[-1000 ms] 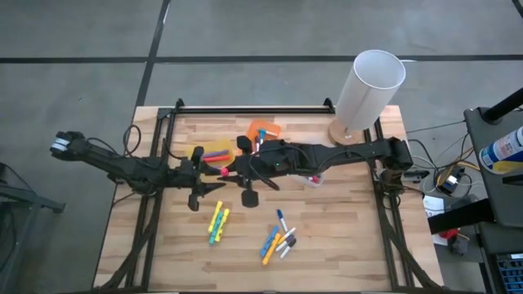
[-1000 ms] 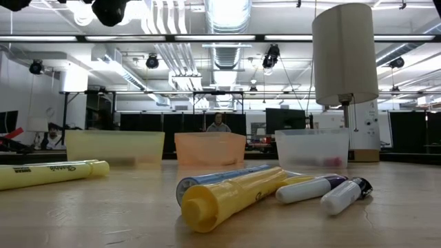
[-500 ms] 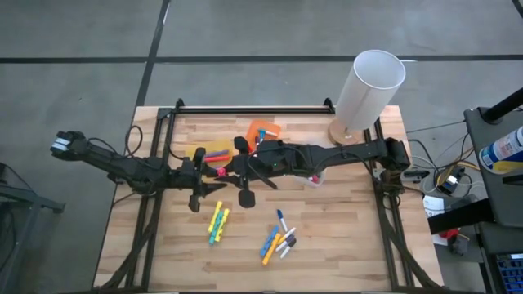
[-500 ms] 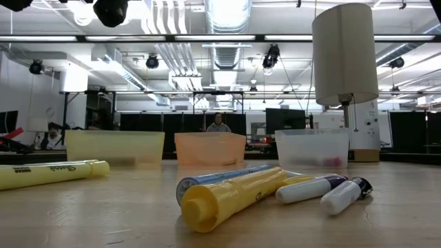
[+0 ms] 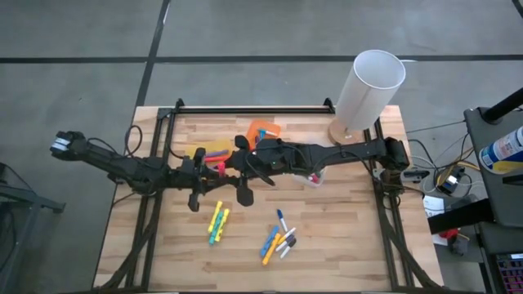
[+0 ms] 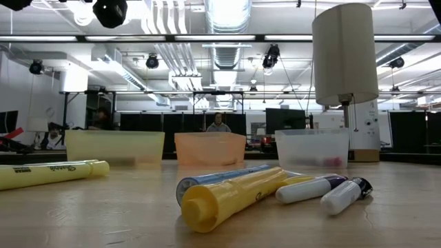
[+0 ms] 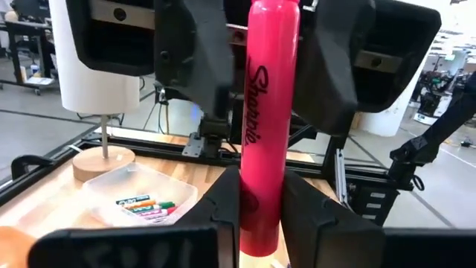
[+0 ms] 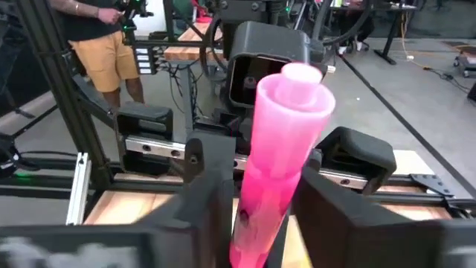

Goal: Pick & Place Markers
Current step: Put the pink highlighter pen into the yellow bin

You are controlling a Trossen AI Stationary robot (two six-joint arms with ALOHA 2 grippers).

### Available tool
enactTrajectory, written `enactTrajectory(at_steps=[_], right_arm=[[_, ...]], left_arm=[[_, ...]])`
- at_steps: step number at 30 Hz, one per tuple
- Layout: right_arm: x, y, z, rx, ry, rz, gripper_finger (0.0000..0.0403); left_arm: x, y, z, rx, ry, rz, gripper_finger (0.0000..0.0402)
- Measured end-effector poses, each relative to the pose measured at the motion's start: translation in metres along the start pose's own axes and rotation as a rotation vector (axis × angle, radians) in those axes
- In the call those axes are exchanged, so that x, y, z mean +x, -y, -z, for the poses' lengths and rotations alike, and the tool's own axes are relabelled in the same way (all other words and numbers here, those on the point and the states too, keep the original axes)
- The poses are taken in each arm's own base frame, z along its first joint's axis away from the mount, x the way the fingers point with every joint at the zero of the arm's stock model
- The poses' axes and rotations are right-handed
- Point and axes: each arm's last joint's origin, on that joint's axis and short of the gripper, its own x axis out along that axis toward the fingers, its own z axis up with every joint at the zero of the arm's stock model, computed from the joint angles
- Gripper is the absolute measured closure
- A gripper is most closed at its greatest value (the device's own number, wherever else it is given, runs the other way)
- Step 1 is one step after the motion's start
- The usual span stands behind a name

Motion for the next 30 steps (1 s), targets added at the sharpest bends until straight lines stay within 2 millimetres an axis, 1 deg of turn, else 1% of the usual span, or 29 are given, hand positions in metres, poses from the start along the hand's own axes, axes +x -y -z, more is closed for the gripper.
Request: enactTrajectory(at_steps=[3,5,7,10,13,15,19,23,26,30], right_arm=[[-0.001,0.0,-0.001,0.009,-0.01,-0.002,0.0198],[-0.003,0.0,0.001,0.01,-0.061,-0.001,0.0169],[-0.008,0.0,0.002,0.013,-0.108,0.002,0.0147],[-0.015,0.0,0.002,0.047,-0.163,0.008,0.0127],[-0.019,-0.003,0.004,0.07,-0.205,0.005,0.0117],[-0.018,-0.005,0.007,0.069,-0.23,0.001,0.0112],[-0.016,-0.013,0.01,0.063,-0.238,-0.014,0.0109],[-0.017,-0.025,0.011,0.06,-0.243,-0.039,0.0113],[-0.018,-0.038,0.013,0.056,-0.253,-0.065,0.0116],[-0.019,-0.054,0.015,0.044,-0.26,-0.101,0.0116]], left_arm=[[-0.003,-0.001,-0.005,0.003,-0.001,-0.03,0.0344],[-0.007,-0.003,-0.007,0.008,-0.011,-0.077,0.0343],[-0.013,-0.006,-0.008,0.03,-0.047,-0.128,0.0343],[-0.023,-0.012,-0.012,0.063,-0.105,-0.275,0.0342],[-0.034,-0.02,-0.01,0.077,-0.18,-0.459,0.0341],[-0.039,-0.024,-0.005,0.088,-0.234,-0.549,0.0341],[-0.045,-0.029,0.004,0.081,-0.308,-0.634,0.0341],[-0.047,-0.041,0.017,0.091,-0.425,-0.761,0.034],[-0.049,-0.054,0.028,0.041,-0.545,-0.867,0.034],[-0.047,-0.071,0.042,-0.025,-0.739,-0.922,0.0339]])
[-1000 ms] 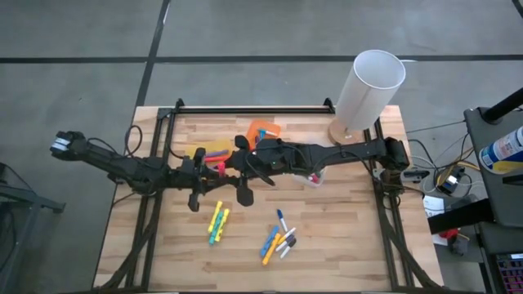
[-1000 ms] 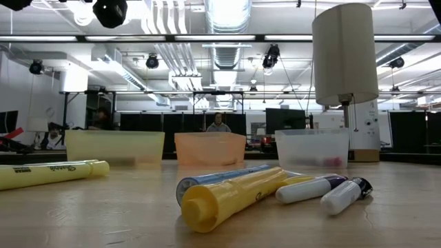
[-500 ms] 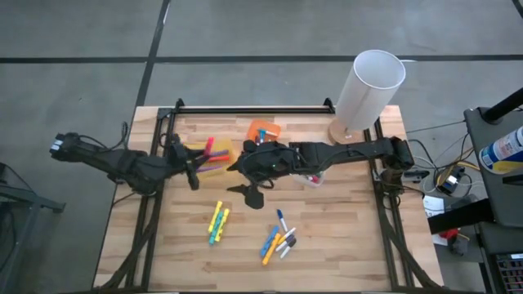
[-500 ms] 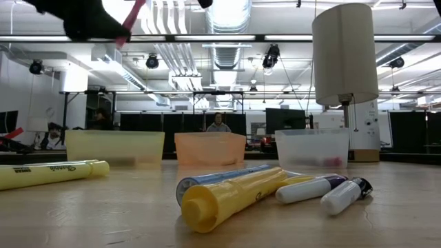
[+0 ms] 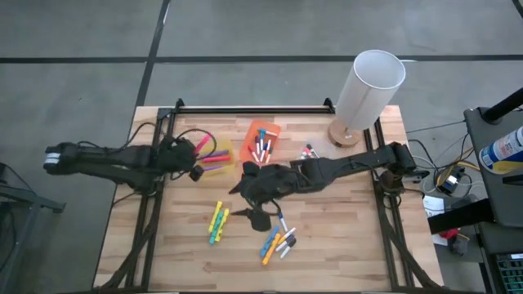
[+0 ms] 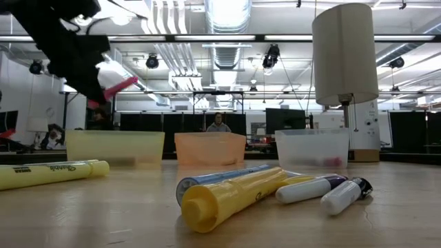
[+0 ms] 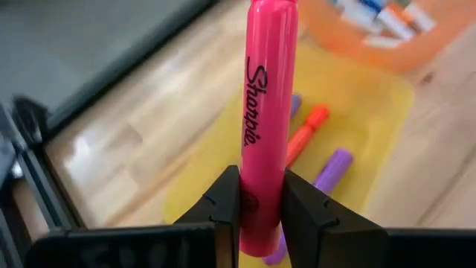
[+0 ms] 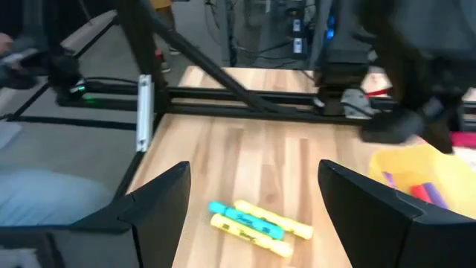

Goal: Pick & Place Markers
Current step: Put the pink highlighter pen into the yellow bin, then put the blue highlighter pen into the yellow bin

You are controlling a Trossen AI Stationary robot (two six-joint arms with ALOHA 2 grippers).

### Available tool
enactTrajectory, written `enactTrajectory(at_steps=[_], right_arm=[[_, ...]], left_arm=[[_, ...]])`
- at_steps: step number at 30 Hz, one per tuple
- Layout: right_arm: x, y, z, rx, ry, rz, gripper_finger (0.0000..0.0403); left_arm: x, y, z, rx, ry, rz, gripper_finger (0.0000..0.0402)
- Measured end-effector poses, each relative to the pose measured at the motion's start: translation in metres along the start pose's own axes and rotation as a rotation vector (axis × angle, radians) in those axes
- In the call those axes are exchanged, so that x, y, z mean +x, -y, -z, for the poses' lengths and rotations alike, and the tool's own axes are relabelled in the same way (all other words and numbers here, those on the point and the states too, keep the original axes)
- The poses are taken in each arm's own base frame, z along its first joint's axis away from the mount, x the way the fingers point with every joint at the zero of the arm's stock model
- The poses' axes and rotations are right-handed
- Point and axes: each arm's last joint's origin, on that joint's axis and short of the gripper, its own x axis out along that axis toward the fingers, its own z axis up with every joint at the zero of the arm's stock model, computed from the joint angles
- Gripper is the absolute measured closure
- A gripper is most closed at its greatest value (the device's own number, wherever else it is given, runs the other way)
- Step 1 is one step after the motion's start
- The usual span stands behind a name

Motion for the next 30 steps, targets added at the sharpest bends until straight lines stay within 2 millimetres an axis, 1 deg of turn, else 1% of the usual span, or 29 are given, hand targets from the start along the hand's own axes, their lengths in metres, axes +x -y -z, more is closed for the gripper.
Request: enactTrajectory(at_steps=[6,11,16,19,22,27,30], right_arm=[[0.0,-0.015,0.003,-0.012,-0.006,-0.028,0.0118],[0.0,-0.018,0.005,-0.014,-0.023,-0.035,0.0126],[0.002,-0.019,0.009,-0.011,-0.035,-0.034,0.0134],[0.004,-0.018,0.012,-0.009,-0.046,-0.033,0.0137],[0.005,-0.018,0.016,0.002,-0.059,-0.031,0.014],[0.007,-0.017,0.02,0.009,-0.071,-0.029,0.0138],[0.007,-0.018,0.02,0.018,-0.072,-0.029,0.0136]], left_arm=[[0.024,0.005,-0.006,0.032,-0.181,0.085,0.0339],[0.044,0.01,-0.008,0.094,-0.34,0.157,0.0339],[0.064,0.013,-0.008,0.096,-0.439,0.106,0.0336],[0.073,0.014,-0.009,0.095,-0.476,0.075,0.0321],[0.08,0.016,-0.01,0.114,-0.494,0.059,0.0294],[0.084,0.02,-0.013,0.15,-0.507,0.062,0.0248],[0.084,0.02,-0.018,0.12,-0.493,0.051,0.0235]])
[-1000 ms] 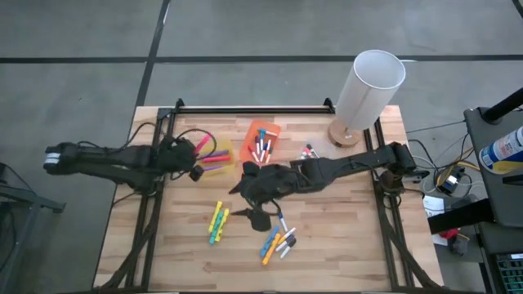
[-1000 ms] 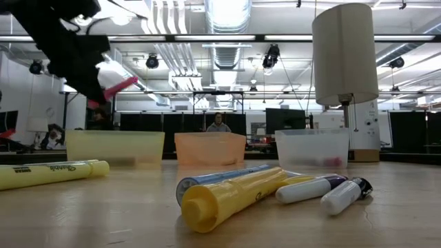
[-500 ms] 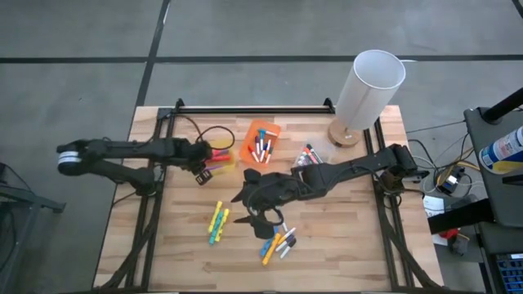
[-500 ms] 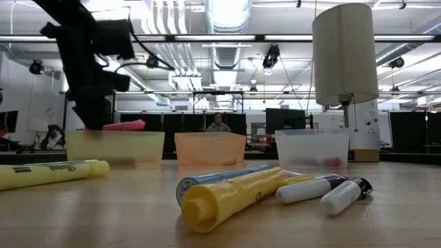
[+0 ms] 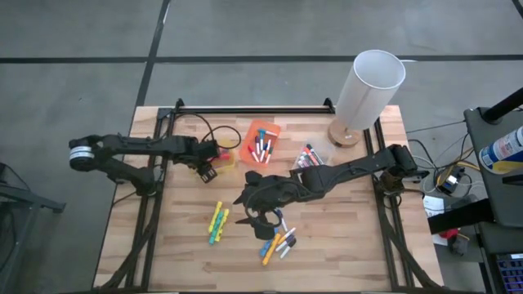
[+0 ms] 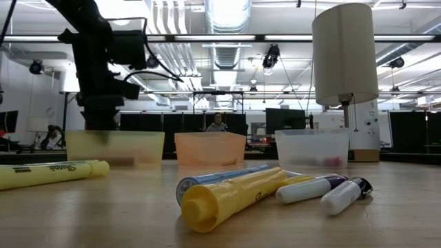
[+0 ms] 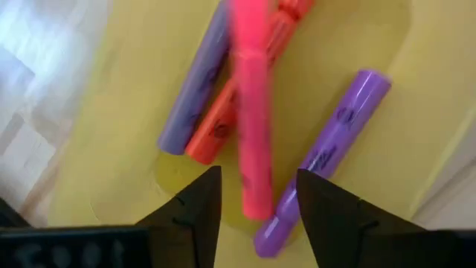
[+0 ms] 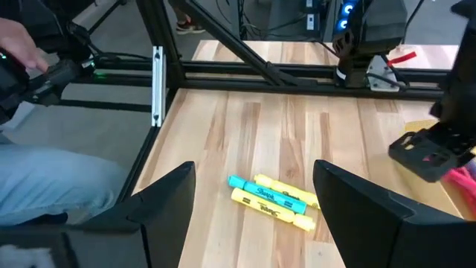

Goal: Pick & Place Markers
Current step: Put the blue highlighter pen into the yellow bin

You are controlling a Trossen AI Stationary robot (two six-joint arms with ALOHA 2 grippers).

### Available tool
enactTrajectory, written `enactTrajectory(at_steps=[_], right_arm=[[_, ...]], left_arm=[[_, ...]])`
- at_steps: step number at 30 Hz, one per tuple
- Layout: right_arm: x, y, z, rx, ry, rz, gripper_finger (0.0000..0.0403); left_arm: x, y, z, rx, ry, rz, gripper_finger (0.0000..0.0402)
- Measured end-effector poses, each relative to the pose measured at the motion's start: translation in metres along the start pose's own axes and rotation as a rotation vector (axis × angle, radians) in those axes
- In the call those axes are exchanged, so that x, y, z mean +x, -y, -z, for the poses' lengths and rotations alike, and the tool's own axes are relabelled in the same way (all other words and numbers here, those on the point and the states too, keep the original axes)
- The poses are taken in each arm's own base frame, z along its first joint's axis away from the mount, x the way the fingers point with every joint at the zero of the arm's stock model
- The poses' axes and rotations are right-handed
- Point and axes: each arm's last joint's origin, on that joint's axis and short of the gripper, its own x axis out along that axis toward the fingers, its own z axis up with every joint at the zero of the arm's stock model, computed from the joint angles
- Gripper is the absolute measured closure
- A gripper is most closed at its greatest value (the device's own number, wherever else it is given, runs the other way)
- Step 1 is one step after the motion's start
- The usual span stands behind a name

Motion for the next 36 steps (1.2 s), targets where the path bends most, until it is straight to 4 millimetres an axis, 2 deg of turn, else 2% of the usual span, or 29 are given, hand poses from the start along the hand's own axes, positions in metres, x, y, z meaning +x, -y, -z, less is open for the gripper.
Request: enactTrajectory(at_steps=[3,7,10,14,18,21,26,29,33,36], right_arm=[[0.002,0.001,0.004,0.007,-0.013,0.002,0.0137],[0.003,0.002,0.013,0.049,-0.084,0.015,0.0142],[0.003,0.003,0.02,0.105,-0.153,0.032,0.0146],[0.008,0.006,0.036,0.122,-0.212,0.047,0.0147],[0.015,0.009,0.057,0.159,-0.277,0.067,0.0149],[0.018,0.011,0.07,0.199,-0.318,0.076,0.0155],[0.023,0.001,0.08,0.002,-0.321,0.024,0.0161],[0.028,-0.002,0.082,-0.032,-0.272,0.007,0.016],[0.028,-0.001,0.077,-0.045,-0.226,0.011,0.0159],[0.029,-0.002,0.075,-0.131,-0.202,-0.004,0.0162]], left_arm=[[-0.008,0.0,-0.004,-0.004,0.034,0.021,0.0233],[-0.029,0.0,-0.009,-0.012,0.126,0.089,0.0232],[-0.047,0.001,-0.009,-0.024,0.239,0.191,0.0232],[-0.071,0.006,-0.003,-0.062,0.426,0.411,0.0232],[-0.087,0.018,0.014,-0.058,0.604,0.687,0.0232],[-0.091,0.03,0.033,-0.046,0.696,0.87,0.0232],[-0.097,0.048,0.067,0.029,0.888,1.226,0.0232],[-0.098,0.052,0.085,0.045,1.047,1.409,0.0232],[-0.099,0.05,0.101,0.084,1.203,1.536,0.0232],[-0.097,0.05,0.103,0.096,1.217,1.531,0.0232]])
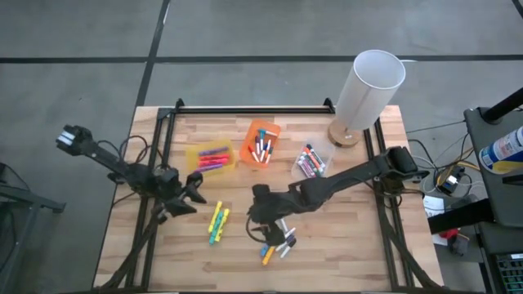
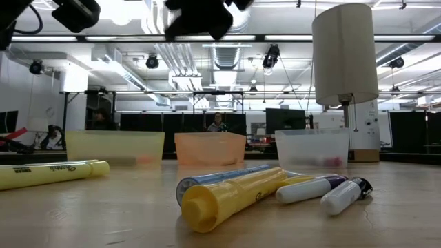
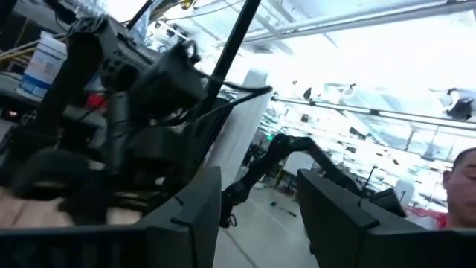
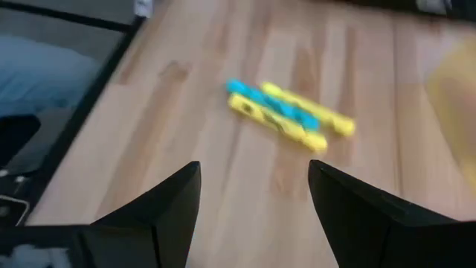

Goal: Pick & Place Markers
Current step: Put the blue highlighter pen into the yellow bin

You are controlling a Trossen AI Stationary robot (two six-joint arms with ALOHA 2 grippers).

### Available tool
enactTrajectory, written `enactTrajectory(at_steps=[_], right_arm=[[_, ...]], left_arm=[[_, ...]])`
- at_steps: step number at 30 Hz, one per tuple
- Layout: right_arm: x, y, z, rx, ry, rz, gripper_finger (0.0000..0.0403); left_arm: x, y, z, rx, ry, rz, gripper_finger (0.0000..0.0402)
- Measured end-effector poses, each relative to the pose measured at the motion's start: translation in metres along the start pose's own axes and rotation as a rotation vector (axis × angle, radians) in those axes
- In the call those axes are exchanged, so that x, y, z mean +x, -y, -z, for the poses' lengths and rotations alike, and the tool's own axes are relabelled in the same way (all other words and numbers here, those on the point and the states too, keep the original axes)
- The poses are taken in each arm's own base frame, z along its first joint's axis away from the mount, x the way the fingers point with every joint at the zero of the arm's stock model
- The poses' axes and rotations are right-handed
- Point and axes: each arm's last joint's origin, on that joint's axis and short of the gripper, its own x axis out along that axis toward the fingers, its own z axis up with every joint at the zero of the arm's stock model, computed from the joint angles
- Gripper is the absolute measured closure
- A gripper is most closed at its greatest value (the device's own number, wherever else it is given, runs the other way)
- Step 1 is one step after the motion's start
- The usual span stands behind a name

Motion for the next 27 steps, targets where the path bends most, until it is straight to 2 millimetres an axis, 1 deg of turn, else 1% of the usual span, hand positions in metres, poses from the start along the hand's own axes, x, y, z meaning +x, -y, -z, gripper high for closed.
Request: enactTrajectory(at_steps=[5,10,13,15,17,23,26,27], right_arm=[[0.0,0.0,-0.008,-0.127,0.09,0.0,0.0168],[0.005,0.013,-0.007,-0.13,0.101,0.035,0.0167],[0.017,0.018,-0.006,-0.126,0.122,0.042,0.0169],[0.026,0.021,0.0,-0.122,0.103,0.038,0.017],[0.034,0.023,-0.001,-0.122,0.132,0.04,0.017],[0.067,0.027,0.019,-0.2,0.069,-0.004,0.017],[0.076,0.028,0.022,-0.259,0.051,-0.006,0.017],[0.078,0.028,0.019,-0.276,0.064,-0.003,0.017]], left_arm=[[0.001,-0.002,0.005,0.002,-0.028,-0.013,0.0232],[0.002,-0.003,0.007,-0.007,-0.041,-0.016,0.0232],[0.002,-0.003,0.008,-0.022,-0.044,-0.014,0.0232],[0.003,-0.002,0.009,-0.027,-0.05,-0.006,0.0232],[0.003,-0.001,0.01,-0.049,-0.057,0.002,0.0232],[0.008,0.007,0.002,-0.038,-0.002,0.034,0.0232],[0.01,0.006,0.003,-0.007,-0.009,0.018,0.0232],[0.011,0.006,0.003,0.002,-0.008,0.007,0.0232]])
